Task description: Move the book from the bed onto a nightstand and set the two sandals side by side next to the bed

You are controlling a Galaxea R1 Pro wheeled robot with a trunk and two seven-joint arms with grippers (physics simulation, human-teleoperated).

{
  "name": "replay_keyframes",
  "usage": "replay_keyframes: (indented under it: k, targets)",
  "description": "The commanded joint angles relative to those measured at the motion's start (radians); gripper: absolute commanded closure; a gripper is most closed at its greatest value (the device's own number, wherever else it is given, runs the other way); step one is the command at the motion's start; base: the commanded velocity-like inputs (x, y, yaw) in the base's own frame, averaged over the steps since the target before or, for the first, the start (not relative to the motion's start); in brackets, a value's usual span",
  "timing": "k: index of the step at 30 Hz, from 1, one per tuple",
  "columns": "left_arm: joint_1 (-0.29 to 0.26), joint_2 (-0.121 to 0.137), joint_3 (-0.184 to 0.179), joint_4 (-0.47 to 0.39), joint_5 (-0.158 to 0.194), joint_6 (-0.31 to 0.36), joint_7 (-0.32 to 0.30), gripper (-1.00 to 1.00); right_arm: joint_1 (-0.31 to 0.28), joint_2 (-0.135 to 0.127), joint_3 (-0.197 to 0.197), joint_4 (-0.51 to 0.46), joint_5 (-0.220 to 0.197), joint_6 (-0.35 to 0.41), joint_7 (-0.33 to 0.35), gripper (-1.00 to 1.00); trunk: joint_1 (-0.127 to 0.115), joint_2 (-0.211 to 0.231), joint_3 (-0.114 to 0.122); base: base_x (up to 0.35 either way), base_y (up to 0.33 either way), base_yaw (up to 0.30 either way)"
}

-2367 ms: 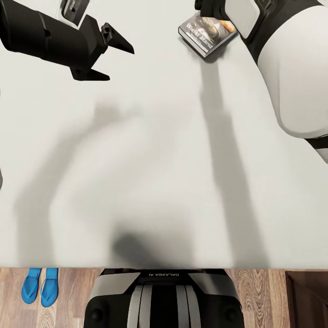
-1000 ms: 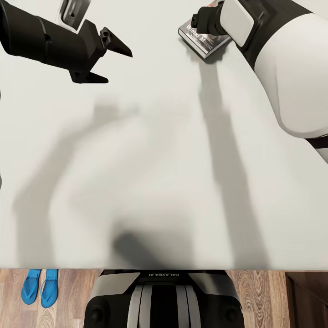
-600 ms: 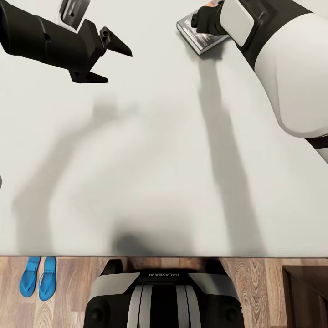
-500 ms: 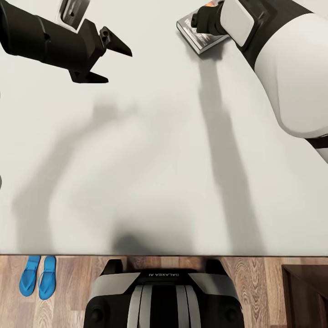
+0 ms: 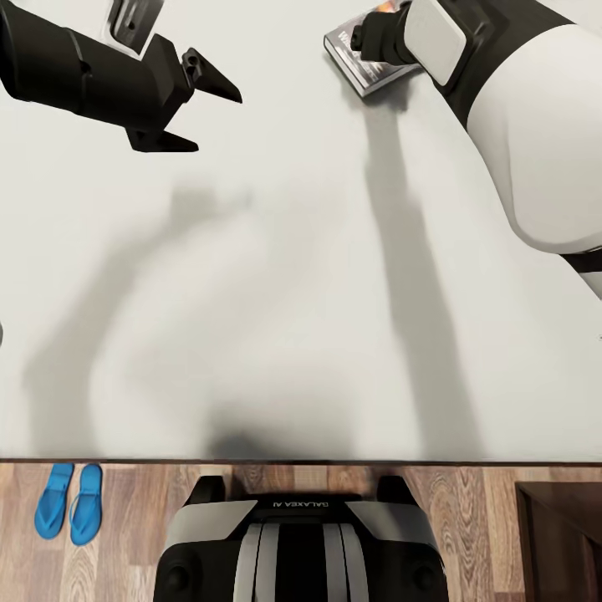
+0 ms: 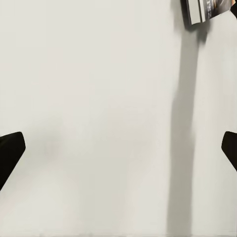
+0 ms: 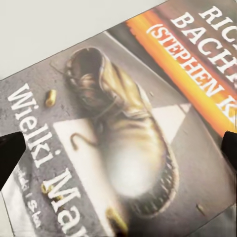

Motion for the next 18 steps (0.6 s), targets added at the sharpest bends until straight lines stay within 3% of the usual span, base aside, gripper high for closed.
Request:
replay_keyframes:
  k: [1,7,18]
  targets:
    - [-0.001,0.001,-0.001,0.0,0.005,0.008,0.007,-1.0,0.0,0.001,-0.017,0.026,0.005,0.005,-0.004,-1.0,0.0,0.0,-0.001,-0.227,-0.078,0.0]
    - [-0.001,0.001,0.001,0.0,0.005,0.008,0.007,-1.0,0.0,0.001,-0.018,0.026,0.004,0.005,-0.004,-1.0,0.0,0.0,-0.001,-0.203,-0.059,0.0]
    - [-0.002,0.001,0.001,0.0,0.005,0.008,0.007,-1.0,0.0,0.001,-0.017,0.026,0.004,0.005,-0.004,-1.0,0.0,0.0,-0.001,-0.047,-0.014,0.0]
